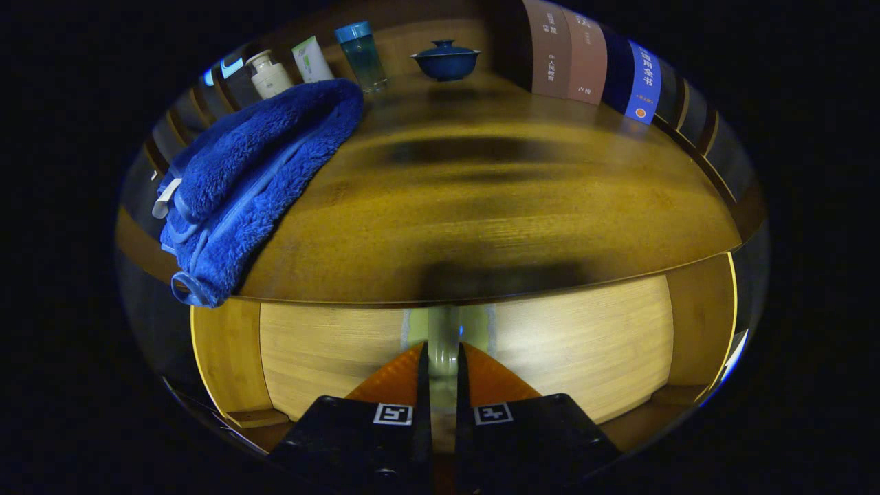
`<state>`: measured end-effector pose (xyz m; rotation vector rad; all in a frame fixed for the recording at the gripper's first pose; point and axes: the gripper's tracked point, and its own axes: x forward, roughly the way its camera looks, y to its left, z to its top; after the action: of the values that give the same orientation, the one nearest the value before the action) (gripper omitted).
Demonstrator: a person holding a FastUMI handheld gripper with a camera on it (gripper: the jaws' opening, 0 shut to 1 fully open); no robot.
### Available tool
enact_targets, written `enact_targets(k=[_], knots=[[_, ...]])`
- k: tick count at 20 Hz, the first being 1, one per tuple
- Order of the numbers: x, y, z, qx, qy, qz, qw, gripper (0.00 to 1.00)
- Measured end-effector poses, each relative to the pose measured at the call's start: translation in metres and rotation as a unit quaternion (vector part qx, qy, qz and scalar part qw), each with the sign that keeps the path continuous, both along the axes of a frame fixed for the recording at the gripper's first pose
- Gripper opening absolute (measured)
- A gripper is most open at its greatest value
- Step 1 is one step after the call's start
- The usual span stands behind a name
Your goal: Pull open the drawer, take out the items inside it, and place them on the countertop above the cabinet.
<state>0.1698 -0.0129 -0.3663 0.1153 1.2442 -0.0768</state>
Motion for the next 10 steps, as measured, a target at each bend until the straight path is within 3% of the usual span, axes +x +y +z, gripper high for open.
enact_targets(k=[5,10], knots=[[-0.014,0.004,0.009,0.001,-0.014,0.007,1.0,0.18],[-0.04,0.004,0.058,0.009,-0.066,0.01,0.998,0.18]])
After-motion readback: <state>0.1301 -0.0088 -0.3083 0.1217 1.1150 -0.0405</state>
